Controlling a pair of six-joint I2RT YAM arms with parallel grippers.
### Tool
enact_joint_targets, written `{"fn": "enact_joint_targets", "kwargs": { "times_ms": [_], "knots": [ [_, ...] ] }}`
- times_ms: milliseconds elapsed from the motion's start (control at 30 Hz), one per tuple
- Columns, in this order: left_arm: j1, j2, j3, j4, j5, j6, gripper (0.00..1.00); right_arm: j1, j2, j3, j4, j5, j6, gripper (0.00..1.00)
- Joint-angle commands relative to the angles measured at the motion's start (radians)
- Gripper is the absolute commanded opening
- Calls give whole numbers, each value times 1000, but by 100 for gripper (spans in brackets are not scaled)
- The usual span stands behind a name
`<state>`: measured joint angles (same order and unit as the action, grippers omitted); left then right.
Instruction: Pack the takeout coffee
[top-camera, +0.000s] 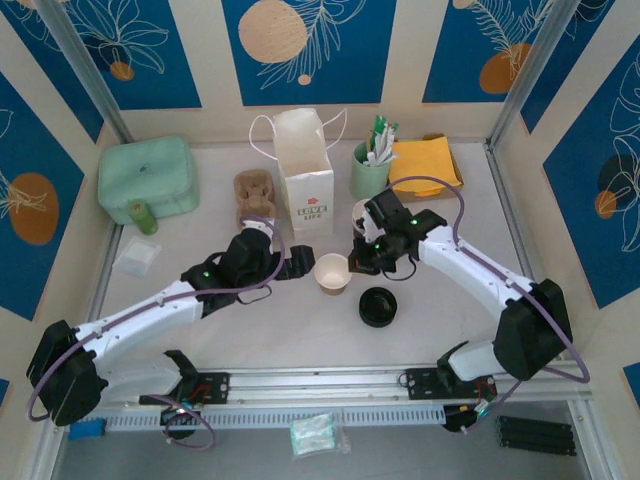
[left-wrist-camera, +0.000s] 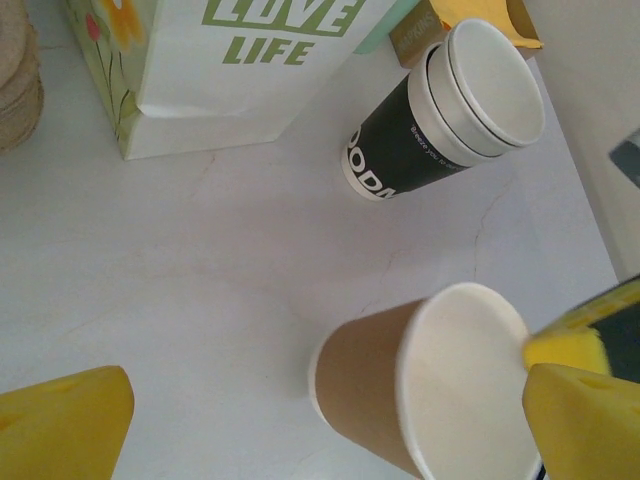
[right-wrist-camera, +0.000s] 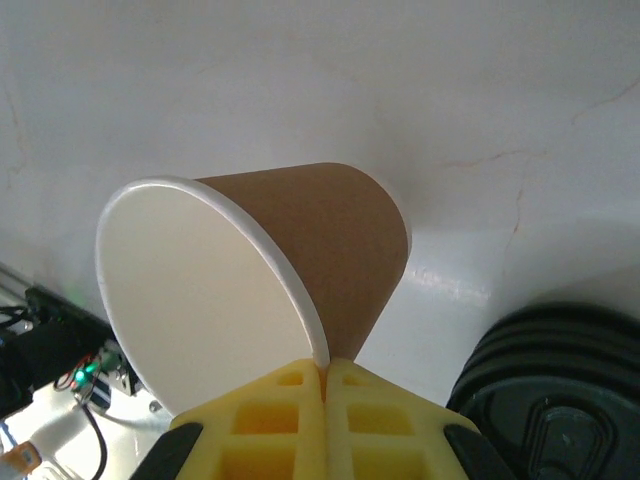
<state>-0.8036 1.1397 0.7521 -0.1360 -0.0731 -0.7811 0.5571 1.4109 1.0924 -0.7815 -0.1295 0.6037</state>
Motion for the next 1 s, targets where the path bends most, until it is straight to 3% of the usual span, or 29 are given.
{"fn": "enact_joint_targets", "kwargs": {
  "times_ms": [0, 367, 500, 700, 967],
  "knots": [
    [-4, 9, -9, 2, -15, -14, 99, 10, 36, -7, 58, 10, 9, 0],
    [-5, 39, 8, 48, 18, -35, 99, 23, 141, 23, 56, 44, -23, 0],
    [-6, 33, 20, 43, 21, -40, 99, 24, 148, 23, 52, 47, -34, 9],
    [-6, 21, 44, 30, 30, -62, 100, 26, 111, 49, -4, 57, -66, 32],
    [-4, 12, 172, -108, 35, -128, 99, 35, -46, 58, -155, 92, -74, 38]
  ]
}}
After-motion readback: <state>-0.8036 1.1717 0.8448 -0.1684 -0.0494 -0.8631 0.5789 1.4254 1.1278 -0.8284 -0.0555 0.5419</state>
